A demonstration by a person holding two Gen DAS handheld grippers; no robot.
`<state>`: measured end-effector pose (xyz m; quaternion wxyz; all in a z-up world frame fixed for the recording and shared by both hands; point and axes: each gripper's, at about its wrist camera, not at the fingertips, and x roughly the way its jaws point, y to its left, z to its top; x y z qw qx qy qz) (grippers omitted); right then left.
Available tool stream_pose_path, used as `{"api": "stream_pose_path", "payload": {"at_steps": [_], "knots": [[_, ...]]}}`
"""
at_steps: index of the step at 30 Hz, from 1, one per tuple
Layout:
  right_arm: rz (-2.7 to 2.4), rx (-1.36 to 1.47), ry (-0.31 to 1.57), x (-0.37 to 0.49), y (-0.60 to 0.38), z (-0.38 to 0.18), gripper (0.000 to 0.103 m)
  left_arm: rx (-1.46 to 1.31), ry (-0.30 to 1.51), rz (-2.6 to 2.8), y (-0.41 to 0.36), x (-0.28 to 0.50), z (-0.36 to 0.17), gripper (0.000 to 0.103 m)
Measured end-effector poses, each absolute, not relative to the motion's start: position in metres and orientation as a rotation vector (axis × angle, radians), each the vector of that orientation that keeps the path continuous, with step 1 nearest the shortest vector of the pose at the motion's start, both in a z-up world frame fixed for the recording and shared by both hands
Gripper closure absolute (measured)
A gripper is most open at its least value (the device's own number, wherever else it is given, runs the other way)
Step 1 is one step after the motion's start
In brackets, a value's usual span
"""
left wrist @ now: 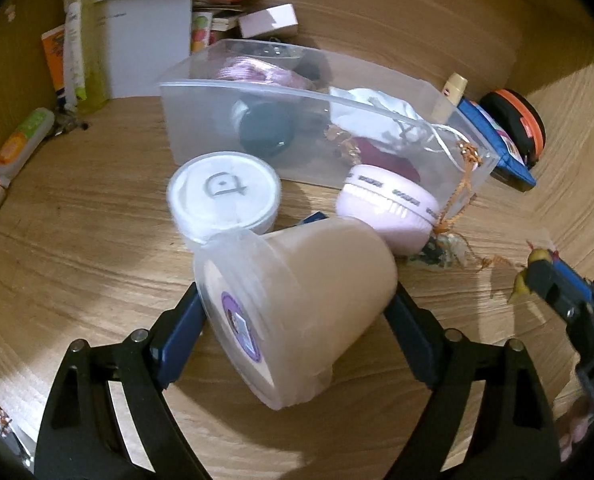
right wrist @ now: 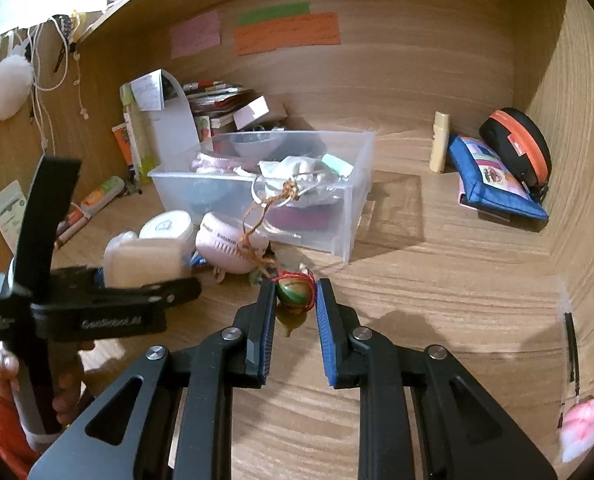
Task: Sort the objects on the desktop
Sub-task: 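Carry the tape roll and bead ornament over the clear bin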
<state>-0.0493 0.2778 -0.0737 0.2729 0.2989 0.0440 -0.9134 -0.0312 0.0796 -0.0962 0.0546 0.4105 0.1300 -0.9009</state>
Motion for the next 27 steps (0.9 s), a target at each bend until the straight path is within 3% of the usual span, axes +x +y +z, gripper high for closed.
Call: {"api": "stream_pose_path", "payload": {"at_steps": [14, 27], "knots": [[-2.522, 0.639, 0.142, -0.067, 0.259, -0.008, 0.085, 1.11, 0.394, -2.812, 0.044, -0.012, -0.063, 0.016], [-2.577, 0.513, 0.238, -0.101, 0.213, 0.053, 0.085, 1.035, 0.404, -2.921, -0.003, -0.043, -0.012, 0.016]]}}
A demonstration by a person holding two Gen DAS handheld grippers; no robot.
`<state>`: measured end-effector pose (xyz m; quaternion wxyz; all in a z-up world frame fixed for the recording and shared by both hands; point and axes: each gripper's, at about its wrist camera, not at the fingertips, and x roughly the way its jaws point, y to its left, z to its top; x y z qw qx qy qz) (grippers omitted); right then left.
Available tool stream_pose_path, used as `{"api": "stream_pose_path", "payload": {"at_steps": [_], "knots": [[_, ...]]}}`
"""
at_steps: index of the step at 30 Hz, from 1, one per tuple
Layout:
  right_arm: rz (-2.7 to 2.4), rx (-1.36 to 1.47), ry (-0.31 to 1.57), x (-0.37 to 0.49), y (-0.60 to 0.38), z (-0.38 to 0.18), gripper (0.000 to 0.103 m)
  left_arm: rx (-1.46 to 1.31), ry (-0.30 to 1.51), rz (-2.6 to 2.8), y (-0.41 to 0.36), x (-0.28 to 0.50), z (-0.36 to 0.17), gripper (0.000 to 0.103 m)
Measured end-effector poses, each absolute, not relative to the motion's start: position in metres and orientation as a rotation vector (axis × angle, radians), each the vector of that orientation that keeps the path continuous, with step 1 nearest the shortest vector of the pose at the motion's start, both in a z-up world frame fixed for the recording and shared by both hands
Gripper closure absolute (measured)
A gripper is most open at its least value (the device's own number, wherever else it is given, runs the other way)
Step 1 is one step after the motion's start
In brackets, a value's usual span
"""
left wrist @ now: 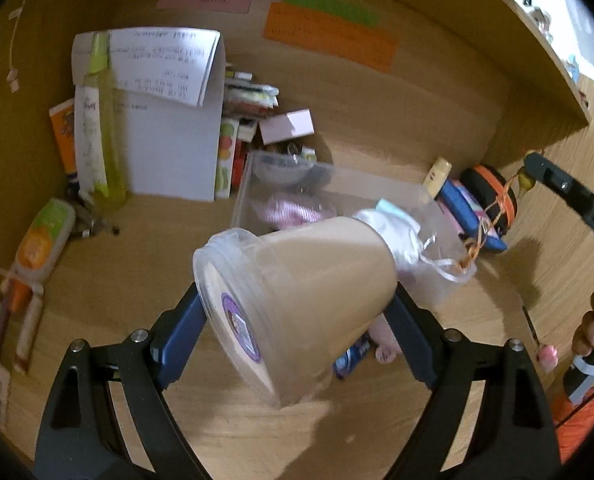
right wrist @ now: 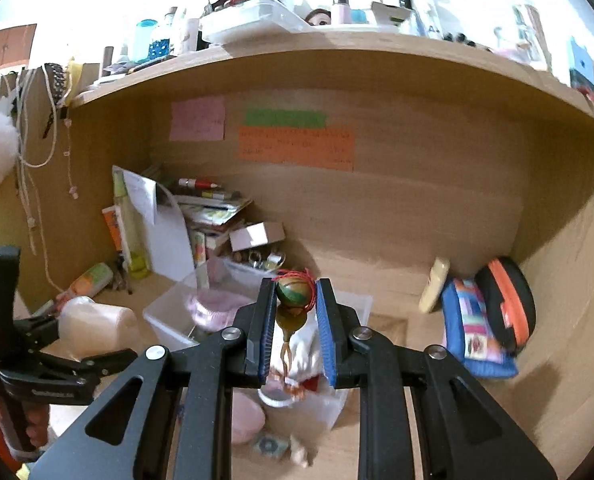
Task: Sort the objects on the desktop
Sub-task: 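Carry the tape roll and bead ornament over the clear bin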
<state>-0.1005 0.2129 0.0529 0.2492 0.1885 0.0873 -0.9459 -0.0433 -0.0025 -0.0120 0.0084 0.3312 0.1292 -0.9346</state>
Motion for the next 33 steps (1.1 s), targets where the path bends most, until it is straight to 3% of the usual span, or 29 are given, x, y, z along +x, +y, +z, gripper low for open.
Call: {"api": "stream_pose_path", "payload": {"at_steps": [14, 23, 33], "knots": [[-2.498, 0.657, 0.229, -0.159, 0.179, 0.022, 0.085, 1.042, 0.314, -2.988, -0.012, -0.101, 0.015, 0.016], [-2.357, 0.821, 0.227, -0.187, 0.165, -0.03, 0.085, 1.182, 0.307, -3.001, 0.002, -0.141, -0.005, 0.016], [-2.325, 0.847, 0.275, -0.186, 0.154, -0.047, 0.085, 1.283, 0.313, -2.973, 0.006, -0.176, -0.027, 0.016]]}}
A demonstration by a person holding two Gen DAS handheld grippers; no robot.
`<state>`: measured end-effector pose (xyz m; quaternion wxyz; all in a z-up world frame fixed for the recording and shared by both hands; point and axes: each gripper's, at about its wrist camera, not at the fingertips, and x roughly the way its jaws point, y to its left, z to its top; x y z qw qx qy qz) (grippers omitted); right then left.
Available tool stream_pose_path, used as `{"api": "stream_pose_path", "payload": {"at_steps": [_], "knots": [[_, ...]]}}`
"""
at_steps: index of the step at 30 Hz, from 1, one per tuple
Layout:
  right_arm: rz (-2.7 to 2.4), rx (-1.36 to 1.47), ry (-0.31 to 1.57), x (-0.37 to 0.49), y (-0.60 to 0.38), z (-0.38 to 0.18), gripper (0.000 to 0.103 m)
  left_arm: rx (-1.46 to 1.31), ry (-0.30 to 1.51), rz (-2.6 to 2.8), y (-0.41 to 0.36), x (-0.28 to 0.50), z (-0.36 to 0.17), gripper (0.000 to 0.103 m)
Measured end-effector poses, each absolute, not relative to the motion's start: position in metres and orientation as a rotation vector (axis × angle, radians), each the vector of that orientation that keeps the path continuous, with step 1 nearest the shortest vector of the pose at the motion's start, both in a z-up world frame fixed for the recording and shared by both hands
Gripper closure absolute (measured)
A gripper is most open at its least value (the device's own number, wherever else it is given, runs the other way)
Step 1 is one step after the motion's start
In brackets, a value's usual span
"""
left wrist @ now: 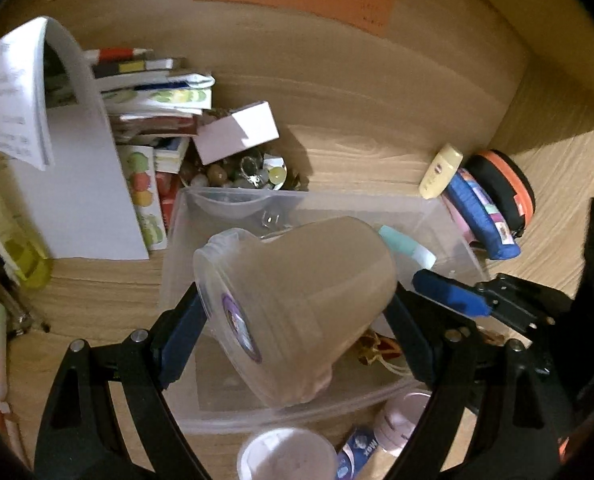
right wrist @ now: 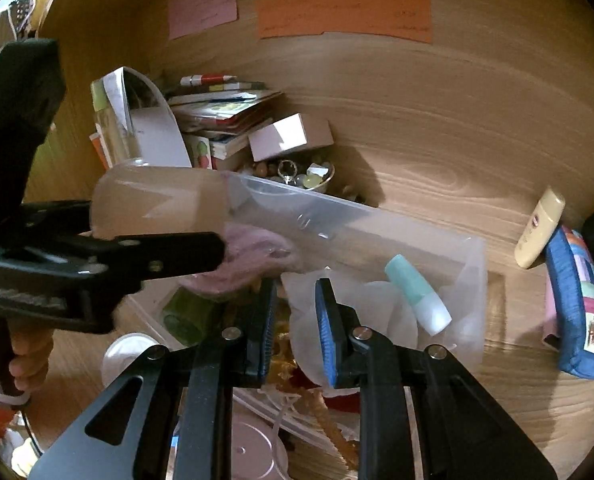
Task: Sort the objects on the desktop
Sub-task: 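Carry the tape roll and bead ornament over the clear bin, then open the right tool to drop the ornament while the left tool releases the tape roll into the bin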
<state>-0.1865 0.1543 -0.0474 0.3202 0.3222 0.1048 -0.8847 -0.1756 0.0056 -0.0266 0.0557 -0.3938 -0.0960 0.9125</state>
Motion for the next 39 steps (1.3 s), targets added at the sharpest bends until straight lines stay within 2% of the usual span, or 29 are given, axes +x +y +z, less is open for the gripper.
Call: {"api": "stream_pose_path", "payload": {"at_steps": [4, 6, 8, 15, 17, 21, 25, 39], "knots": [[-2.344, 0.846, 0.297, -0.186, 0.156, -0.046, 0.085, -1.205, -0.28, 2.771, 0.007, -0.184, -0.03, 0.015], [-2.371, 0.847, 0.319, -0.187, 0.157, -0.046, 0.078, -1.222, -0.29, 2.756, 0.007, -0.19, -0.032, 0.015], [-2.419, 0.834, 0.326, -0.188, 0.161, -0.044, 0.059, -1.236, -0.288, 2.751, 0.007, -0.196, -0.034, 0.015], [-2.446, 0.837, 0.266, -0.194, 0.171, -0.039, 0.054, -1.265, -0.303, 2.73, 0.007, -0.206, -0.037, 0.015], [-2.448, 0.84, 0.262, -0.194, 0.17, -0.04, 0.045, -1.276, -0.303, 2.728, 0.007, -0.207, -0.036, 0.015], [-2.418, 0.835, 0.261, -0.19, 0.168, -0.04, 0.039, -1.3, -0.279, 2.738, 0.008, -0.205, -0.034, 0.015], [-2.408, 0.83, 0.275, -0.186, 0.165, -0.039, 0.027, -1.318, -0.245, 2.743, 0.008, -0.197, -0.03, 0.015], [-2.45, 0.774, 0.349, -0.142, 0.171, -0.018, 0.017, -1.361, -0.247, 2.67, 0.002, -0.177, -0.023, 0.015]]}}
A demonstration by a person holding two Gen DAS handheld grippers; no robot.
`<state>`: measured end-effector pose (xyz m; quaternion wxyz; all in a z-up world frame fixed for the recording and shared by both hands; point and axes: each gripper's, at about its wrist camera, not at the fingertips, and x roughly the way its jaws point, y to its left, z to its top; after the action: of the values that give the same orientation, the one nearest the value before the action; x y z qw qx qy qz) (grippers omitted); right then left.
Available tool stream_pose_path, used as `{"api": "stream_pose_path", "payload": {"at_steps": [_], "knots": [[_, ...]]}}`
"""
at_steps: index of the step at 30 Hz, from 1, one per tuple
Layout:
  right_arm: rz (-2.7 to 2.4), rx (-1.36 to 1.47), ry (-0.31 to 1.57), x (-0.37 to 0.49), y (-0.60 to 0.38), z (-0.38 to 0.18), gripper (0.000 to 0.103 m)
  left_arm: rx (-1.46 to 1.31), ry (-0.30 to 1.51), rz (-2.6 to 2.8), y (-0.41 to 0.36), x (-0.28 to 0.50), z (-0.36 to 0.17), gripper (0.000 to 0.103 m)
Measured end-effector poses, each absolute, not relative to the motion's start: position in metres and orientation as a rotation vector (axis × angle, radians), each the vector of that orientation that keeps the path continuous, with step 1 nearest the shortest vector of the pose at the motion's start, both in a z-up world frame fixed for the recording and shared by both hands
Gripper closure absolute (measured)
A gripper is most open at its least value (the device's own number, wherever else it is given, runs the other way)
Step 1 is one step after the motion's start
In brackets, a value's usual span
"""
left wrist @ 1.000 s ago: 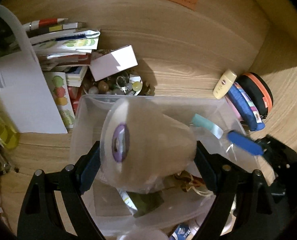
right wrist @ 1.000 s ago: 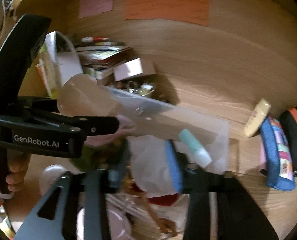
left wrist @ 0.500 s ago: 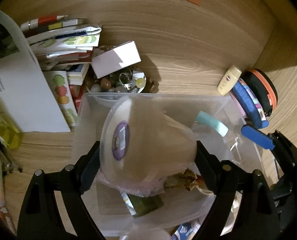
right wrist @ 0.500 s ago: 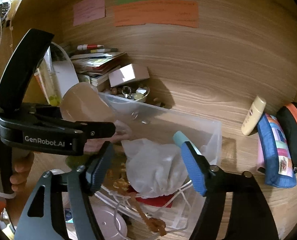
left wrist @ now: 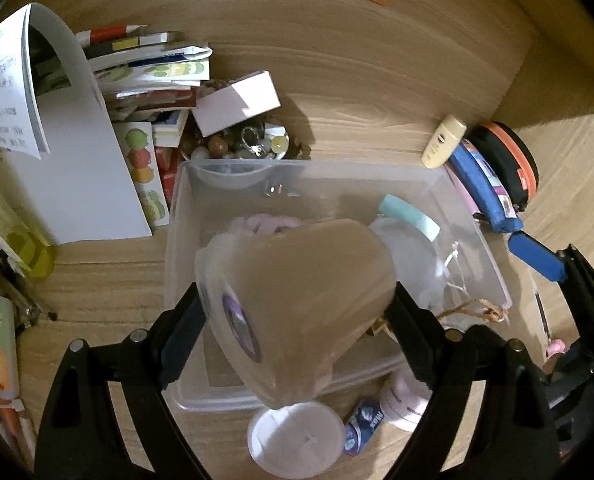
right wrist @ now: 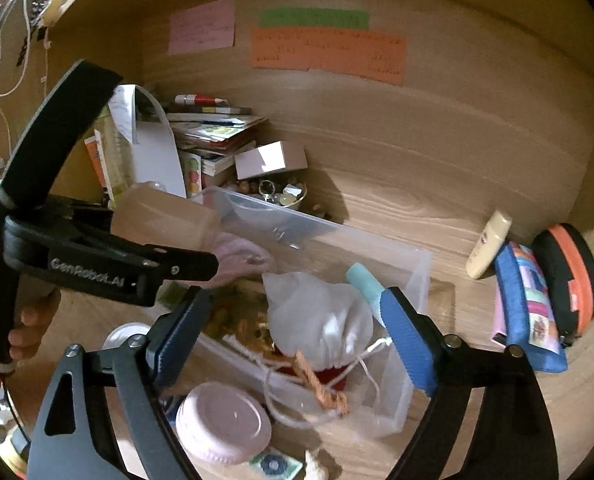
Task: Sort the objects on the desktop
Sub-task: 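Open the right tool to drop the ornament while the left tool releases the tape roll into the bin, then move the left tool to the white round lid while the right tool reaches the pink round device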
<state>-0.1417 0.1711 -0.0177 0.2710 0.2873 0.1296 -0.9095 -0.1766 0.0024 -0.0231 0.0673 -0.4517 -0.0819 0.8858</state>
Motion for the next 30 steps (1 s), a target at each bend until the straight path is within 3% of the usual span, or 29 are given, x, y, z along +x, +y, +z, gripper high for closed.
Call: {"api": "stream_pose_path", "payload": {"at_steps": [19, 30], "knots": [[-2.532, 0.76, 0.309, -0.088, 0.203, -0.006, 0.015, -1.185, -0.129, 2.772, 0.003, -0.124, 0.01, 0.009], [-2.5, 0.823, 0.249, -0.064, 0.203, -0.024, 0.015, -1.203, -0.065, 2.822, -0.005, -0.07, -0.025, 0.008]]}}
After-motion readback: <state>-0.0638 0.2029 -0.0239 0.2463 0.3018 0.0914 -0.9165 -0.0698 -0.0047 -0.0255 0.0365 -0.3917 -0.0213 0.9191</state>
